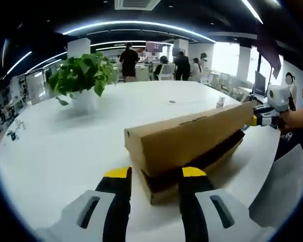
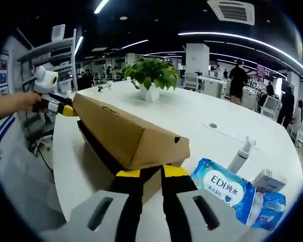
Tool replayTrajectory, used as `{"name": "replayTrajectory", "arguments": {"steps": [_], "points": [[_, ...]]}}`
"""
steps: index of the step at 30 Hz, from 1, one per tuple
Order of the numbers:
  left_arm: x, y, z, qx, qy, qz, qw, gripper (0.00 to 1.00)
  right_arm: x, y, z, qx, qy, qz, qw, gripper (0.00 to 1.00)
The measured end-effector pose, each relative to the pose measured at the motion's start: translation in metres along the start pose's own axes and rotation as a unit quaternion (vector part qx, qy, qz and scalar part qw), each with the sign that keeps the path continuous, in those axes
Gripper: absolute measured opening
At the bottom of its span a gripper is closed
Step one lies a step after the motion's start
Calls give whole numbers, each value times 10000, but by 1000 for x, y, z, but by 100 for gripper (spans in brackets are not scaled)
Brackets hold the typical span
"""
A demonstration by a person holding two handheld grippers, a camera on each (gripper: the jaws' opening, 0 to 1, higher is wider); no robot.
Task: Operate the shoe box by opening the lid, removing the specified soft item, and placing it in the target area until the item is outside and the box remains undamaged.
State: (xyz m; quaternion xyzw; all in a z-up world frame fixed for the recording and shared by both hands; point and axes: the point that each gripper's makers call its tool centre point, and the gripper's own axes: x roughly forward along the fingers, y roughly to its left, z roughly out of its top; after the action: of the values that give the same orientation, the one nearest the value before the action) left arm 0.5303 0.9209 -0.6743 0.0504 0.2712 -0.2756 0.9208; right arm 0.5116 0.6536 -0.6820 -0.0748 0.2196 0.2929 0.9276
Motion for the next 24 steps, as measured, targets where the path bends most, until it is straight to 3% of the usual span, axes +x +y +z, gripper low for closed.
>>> {"name": "replayTrajectory", "arguments": {"steps": [24], "points": [[3,-13,-21,336,308,-285,9986,39,0,18,-23,-247,179,409,9987,28]]}}
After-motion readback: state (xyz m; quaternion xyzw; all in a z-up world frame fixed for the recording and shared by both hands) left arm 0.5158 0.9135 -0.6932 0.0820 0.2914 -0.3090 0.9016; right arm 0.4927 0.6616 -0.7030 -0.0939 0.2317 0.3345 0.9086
